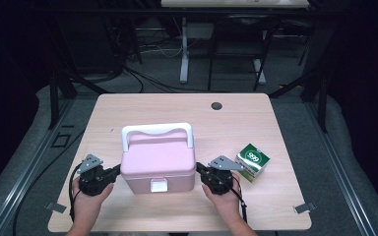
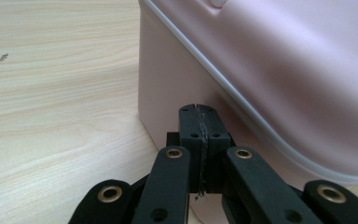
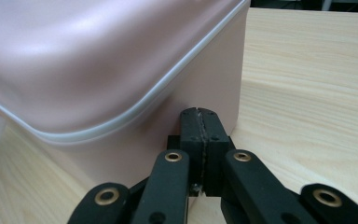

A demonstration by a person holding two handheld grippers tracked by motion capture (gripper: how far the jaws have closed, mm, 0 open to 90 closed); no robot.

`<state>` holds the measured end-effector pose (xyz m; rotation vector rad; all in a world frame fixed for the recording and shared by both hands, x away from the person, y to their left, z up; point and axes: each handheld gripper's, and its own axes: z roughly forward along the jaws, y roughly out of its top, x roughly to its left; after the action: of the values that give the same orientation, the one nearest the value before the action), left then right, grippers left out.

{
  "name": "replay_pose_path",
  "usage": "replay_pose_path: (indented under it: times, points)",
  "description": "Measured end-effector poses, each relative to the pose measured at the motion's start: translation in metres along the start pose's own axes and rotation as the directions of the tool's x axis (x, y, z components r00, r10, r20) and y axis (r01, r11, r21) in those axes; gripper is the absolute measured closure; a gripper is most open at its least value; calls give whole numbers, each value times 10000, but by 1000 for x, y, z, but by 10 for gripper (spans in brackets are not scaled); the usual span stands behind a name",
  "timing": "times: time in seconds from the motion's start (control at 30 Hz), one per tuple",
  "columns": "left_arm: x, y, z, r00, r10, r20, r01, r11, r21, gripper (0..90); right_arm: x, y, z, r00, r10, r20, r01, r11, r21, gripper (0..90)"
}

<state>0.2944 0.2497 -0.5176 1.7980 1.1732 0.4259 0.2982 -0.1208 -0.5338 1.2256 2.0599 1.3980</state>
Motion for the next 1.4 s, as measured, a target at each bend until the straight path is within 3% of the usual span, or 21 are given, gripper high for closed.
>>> replay_pose_path:
  times: [0.23, 0.47, 0.83, 1.07, 1.3, 1.4]
  points:
    - [-12, 0, 2, 9991, 342, 262, -345, 9993, 119, 896, 1, -8, -20, 9998, -38, 200, 35, 9999, 131, 900]
    - [-24, 0, 4, 9963, 651, 557, -665, 9975, 234, 897, -1, -16, -37, 9989, 270, 391, -273, 9996, 68, 900]
    - [-41, -5, 2, 9931, 758, 893, -790, 9964, 323, 898, 0, -26, -59, 9979, -128, 628, 121, 9999, 118, 900]
    - [-42, -5, 3, 9919, 785, 1001, -822, 9960, 341, 897, -5, -29, -63, 9982, 257, 549, -254, 9997, -45, 888]
    - [-41, -4, 3, 9912, 910, 958, -961, 9941, 498, 871, -4, -30, -63, 9975, 171, 687, -168, 9998, -49, 841]
    - [-38, -3, 3, 9905, 775, 1137, -843, 9949, 559, 843, -6, -30, -63, 9978, 145, 653, -143, 9999, -22, 817]
